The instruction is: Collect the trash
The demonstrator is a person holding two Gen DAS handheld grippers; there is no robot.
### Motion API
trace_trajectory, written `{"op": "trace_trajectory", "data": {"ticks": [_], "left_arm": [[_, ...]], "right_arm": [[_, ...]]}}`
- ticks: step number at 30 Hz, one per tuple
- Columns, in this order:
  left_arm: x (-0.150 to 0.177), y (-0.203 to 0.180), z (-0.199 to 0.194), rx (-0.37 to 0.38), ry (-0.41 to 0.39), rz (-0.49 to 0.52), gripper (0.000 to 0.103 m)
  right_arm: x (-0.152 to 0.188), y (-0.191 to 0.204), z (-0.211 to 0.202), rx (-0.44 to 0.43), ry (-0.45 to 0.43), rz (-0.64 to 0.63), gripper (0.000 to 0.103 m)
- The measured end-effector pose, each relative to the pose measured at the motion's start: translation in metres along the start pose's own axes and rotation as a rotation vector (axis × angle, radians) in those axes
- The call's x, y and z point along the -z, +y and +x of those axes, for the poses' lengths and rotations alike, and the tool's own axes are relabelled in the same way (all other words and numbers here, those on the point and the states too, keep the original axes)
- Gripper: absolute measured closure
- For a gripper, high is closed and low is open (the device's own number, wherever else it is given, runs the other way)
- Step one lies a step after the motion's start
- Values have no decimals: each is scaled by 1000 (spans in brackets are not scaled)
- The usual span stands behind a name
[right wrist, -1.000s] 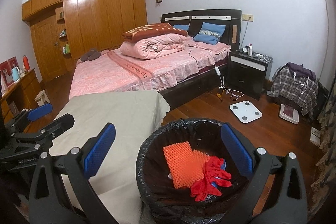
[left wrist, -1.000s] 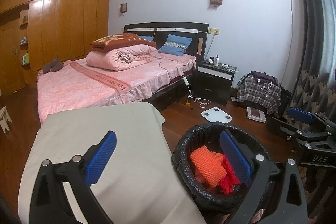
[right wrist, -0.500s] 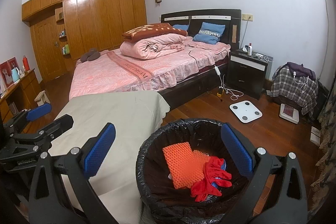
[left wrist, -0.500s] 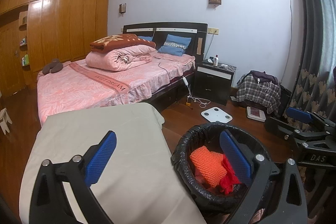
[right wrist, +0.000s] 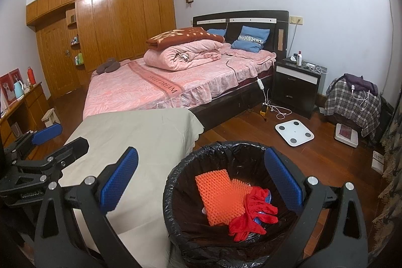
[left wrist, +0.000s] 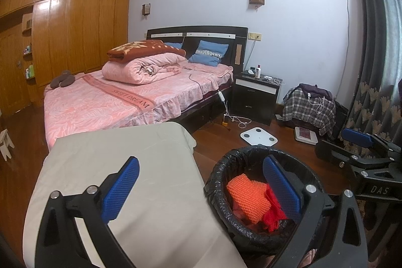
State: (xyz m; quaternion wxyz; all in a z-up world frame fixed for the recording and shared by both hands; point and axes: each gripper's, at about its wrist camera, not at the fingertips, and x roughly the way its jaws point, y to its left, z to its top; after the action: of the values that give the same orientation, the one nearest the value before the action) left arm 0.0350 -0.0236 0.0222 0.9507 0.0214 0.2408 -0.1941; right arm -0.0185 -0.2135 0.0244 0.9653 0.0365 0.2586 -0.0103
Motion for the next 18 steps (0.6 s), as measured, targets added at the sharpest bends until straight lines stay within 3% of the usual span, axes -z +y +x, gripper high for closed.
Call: {"op": "trace_trajectory", "data": {"ticks": [18], "left_arm": [[-1,0,-1,0,0,2,6]], "right_arm": [[0,1,1,0,0,2,5]]}}
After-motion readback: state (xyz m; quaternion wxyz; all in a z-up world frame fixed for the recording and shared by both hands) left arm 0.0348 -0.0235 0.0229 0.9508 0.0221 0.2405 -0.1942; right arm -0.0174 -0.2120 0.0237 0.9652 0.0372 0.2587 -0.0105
